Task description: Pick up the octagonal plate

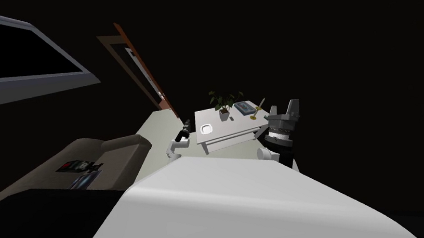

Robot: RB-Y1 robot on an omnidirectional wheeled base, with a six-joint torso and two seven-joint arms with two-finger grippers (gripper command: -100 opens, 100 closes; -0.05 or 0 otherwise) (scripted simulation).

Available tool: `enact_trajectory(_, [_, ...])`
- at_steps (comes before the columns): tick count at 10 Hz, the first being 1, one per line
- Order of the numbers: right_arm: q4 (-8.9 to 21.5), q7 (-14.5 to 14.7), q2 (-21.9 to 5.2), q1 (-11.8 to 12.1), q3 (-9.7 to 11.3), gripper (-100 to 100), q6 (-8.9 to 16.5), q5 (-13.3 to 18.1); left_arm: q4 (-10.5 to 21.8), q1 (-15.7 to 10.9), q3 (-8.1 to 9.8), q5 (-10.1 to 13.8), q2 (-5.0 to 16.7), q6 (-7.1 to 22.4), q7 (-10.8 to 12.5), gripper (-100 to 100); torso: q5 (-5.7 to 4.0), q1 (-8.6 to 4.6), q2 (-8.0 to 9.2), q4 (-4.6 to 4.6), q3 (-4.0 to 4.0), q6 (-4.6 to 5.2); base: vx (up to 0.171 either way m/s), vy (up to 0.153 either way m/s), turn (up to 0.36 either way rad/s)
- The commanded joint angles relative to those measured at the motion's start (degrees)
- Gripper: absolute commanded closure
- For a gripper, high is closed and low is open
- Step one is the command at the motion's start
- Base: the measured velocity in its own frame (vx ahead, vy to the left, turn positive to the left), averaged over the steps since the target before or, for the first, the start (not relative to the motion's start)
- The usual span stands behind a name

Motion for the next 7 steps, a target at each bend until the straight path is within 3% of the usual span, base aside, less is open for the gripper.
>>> enact_trajectory(1, [0.0, 0.0, 0.0, 0.0, 0.0, 0, 0.0, 0.0, 2.7, -1.8, 0.27, -0.1, -0.7, 2.9, -0.3, -100, 0.0, 0.0, 0.0, 0.0, 0.0, 0.0, 0.025, -0.028, -0.003])
enact_trajectory(2, [0.0, 0.0, 0.0, 0.0, 0.0, 0, 0.0, 0.0, 2.7, -1.8, 0.27, -0.1, -0.7, 3.2, -0.3, -100, 0.0, -0.01, -0.01, 0.0, 0.0, 0.01, 0.019, -0.022, 0.0])
enact_trajectory(4, [0.0, 0.0, 0.0, 0.0, 0.0, 0, 0.0, 0.0, 6.5, -4.9, 0.83, 0.5, -1.0, 7.1, -0.5, -100, 0.0, -0.03, 0.0, 0.0, 0.0, 0.01, 0.029, -0.034, -0.006])
enact_trajectory(7, [0.0, 0.0, 0.0, 0.0, 0.0, 0, 0.0, 0.0, 10.0, -6.5, 1.1, 0.8, -1.2, 10.5, -0.6, -100, -0.01, -0.05, -0.02, 0.0, -0.01, 0.01, 0.024, -0.031, -0.002])
